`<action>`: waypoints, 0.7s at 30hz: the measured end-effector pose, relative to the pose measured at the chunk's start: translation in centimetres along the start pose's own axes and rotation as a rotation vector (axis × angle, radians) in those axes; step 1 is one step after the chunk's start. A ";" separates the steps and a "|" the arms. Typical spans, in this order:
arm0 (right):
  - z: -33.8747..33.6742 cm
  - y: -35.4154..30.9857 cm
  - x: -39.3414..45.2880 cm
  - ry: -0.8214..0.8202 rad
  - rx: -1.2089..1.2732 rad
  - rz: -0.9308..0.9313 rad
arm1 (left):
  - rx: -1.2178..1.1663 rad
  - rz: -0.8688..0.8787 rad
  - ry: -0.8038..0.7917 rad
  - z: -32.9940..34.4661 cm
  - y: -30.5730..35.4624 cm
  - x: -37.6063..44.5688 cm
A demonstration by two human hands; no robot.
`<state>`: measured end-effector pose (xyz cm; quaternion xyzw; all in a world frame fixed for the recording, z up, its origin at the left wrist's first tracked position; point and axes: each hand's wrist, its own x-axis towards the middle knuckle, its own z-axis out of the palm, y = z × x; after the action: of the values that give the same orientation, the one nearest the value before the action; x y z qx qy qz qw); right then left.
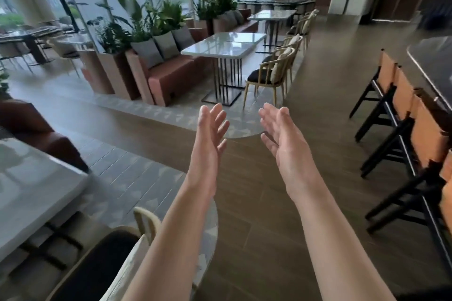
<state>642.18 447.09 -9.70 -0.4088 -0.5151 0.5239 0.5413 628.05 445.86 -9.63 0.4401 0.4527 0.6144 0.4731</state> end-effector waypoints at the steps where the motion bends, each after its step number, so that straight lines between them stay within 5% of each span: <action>1: -1.8 0.0 1.0 0.032 0.006 -0.012 | 0.002 -0.011 -0.033 1.9 -0.4 1.4; 12: -12.4 1.8 10.2 0.263 -0.042 0.008 | -0.052 -0.038 -0.182 12.0 -5.2 14.0; 21: -14.8 3.1 28.5 0.335 -0.111 -0.014 | -0.098 -0.051 -0.232 16.3 -8.5 32.0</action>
<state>654.03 477.02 -11.10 -0.5160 -0.4487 0.4158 0.5997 640.13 480.72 -10.95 0.4728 0.3754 0.5688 0.5586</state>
